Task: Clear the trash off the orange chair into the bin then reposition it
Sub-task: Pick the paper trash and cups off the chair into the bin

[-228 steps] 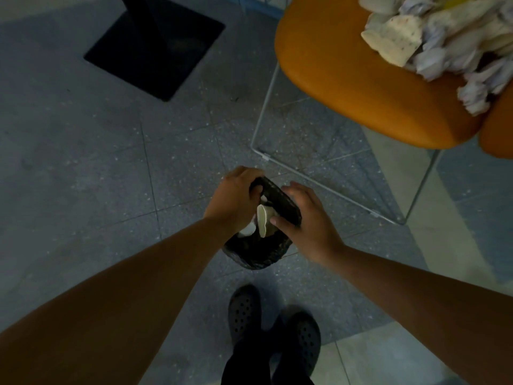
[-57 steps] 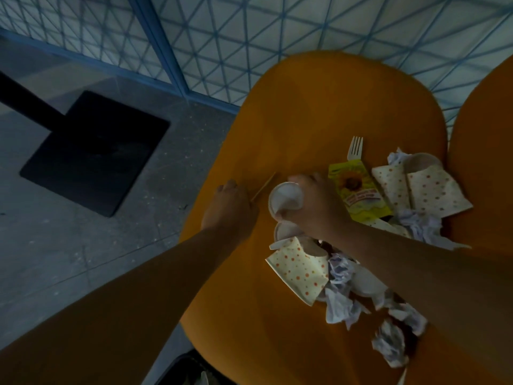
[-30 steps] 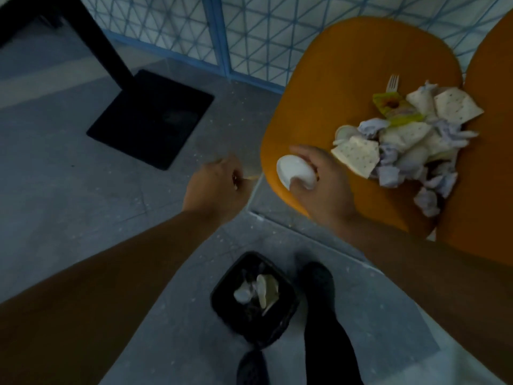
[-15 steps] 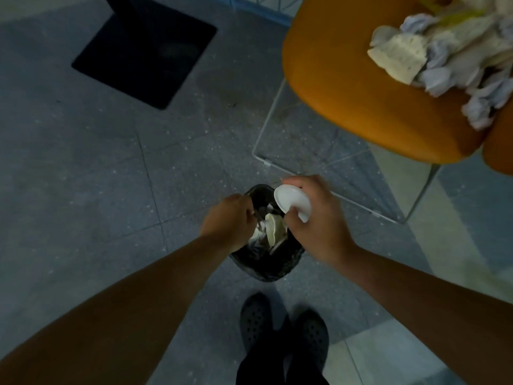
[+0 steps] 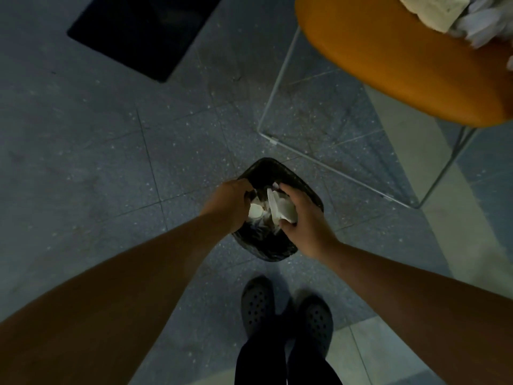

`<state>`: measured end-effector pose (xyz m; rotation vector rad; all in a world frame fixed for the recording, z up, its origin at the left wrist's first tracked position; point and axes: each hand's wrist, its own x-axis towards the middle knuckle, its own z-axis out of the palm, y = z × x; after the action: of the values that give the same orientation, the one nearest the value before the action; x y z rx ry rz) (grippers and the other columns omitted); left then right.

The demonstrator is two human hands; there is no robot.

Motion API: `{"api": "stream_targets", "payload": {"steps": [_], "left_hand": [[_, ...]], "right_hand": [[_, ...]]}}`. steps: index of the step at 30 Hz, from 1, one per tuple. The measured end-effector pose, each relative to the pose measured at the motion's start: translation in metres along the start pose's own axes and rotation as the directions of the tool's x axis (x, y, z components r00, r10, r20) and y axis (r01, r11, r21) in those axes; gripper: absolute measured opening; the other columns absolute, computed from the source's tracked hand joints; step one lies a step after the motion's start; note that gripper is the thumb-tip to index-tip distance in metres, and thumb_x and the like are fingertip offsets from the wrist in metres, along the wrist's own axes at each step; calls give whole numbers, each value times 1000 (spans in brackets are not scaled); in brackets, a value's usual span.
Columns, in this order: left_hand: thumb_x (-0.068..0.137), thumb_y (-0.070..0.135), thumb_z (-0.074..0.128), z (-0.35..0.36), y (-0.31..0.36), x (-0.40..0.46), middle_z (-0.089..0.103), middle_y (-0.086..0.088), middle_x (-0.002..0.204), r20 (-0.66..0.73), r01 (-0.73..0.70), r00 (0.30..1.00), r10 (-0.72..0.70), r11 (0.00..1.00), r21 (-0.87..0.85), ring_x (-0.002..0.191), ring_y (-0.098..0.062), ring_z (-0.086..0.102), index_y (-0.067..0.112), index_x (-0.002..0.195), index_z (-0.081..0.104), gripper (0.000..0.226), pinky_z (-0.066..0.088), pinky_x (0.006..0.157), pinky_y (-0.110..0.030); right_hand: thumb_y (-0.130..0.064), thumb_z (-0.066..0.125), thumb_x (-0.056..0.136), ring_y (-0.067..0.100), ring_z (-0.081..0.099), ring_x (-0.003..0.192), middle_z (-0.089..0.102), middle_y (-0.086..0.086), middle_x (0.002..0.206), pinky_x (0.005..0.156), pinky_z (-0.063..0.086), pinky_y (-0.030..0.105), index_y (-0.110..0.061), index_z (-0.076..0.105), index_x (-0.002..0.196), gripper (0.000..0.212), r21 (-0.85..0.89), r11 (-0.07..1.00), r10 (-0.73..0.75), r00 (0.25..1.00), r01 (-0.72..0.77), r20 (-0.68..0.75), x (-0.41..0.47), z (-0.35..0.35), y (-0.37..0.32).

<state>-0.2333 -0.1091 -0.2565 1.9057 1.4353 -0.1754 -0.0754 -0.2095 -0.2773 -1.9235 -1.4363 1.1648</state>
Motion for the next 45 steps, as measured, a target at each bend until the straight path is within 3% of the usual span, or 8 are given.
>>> {"api": "stream_targets", "payload": {"steps": [4, 9, 12, 20, 26, 32, 38, 45], "left_hand": [[96, 17, 48, -20, 13, -3, 59, -11, 124, -15, -47, 999, 47, 999, 12, 107, -27, 59, 14, 127, 55, 31, 49, 91, -34], [95, 19, 49, -64, 51, 3, 60, -10, 117, -43, -125, 991, 125, 992, 2, 103, -26, 59, 14, 119, 56, 25, 51, 89, -40], [94, 17, 53, -100, 79, 8, 60, -9, 120, -71, -208, 976, 206, 978, -15, 107, -26, 60, 14, 121, 57, 27, 52, 92, -41], [96, 20, 52, -187, 172, 42, 53, -7, 135, -127, -379, 912, 390, 920, 103, 114, -28, 57, 17, 130, 51, 35, 49, 93, -46], [100, 26, 47, -208, 235, 107, 43, 0, 143, -136, -435, 880, 455, 887, 157, 103, -28, 60, 23, 135, 45, 35, 51, 83, -44], [95, 29, 54, -198, 303, 193, 54, -4, 127, -223, -450, 850, 476, 878, 160, 106, -25, 57, 20, 126, 54, 33, 52, 84, -43], [93, 32, 57, -178, 384, 268, 51, -6, 131, -128, -510, 846, 518, 855, 93, 117, -26, 52, 19, 129, 52, 38, 49, 88, -40], [91, 34, 61, -153, 474, 336, 49, -9, 133, -54, -567, 818, 573, 818, 96, 122, -27, 47, 16, 134, 47, 49, 43, 92, -36]], "right_hand": [[-9, 68, 84, 20, 48, 129, 45, 3, 143, 101, 48, 41, -24, 37, 142, 68, -23, 1000, -19, 1000, 19, 4, -5, -21, -7], [-8, 65, 87, 18, 54, 117, 47, 3, 133, 86, 45, 25, -19, 46, 135, 53, -73, 996, -60, 997, 57, -45, 1, -72, -42], [-12, 61, 91, 10, 53, 112, 45, -4, 132, 84, 43, 22, -23, 47, 132, 45, -92, 993, -87, 992, 79, -87, 15, -103, -72], [-17, 55, 96, 18, 49, 116, 42, -2, 139, 88, 45, 33, -22, 49, 130, 35, -191, 961, -252, 923, 202, -290, 61, -201, -136], [-14, 56, 95, 28, 47, 119, 46, 7, 137, 94, 43, 42, -15, 52, 126, 32, -258, 949, -279, 861, 181, -426, 123, -286, -120], [-16, 60, 91, 37, 49, 116, 51, 14, 131, 89, 46, 47, -11, 57, 120, 30, -315, 947, -225, 822, 60, -523, 189, -391, -74], [-21, 66, 87, 41, 42, 121, 50, 16, 130, 93, 38, 53, -12, 54, 124, 40, -397, 882, -31, 811, -252, -584, 230, -489, -17], [-13, 69, 79, 39, 36, 127, 42, 19, 135, 103, 29, 43, -5, 47, 129, 55, -393, 820, 206, 856, -415, -474, 269, -555, 25]]}}
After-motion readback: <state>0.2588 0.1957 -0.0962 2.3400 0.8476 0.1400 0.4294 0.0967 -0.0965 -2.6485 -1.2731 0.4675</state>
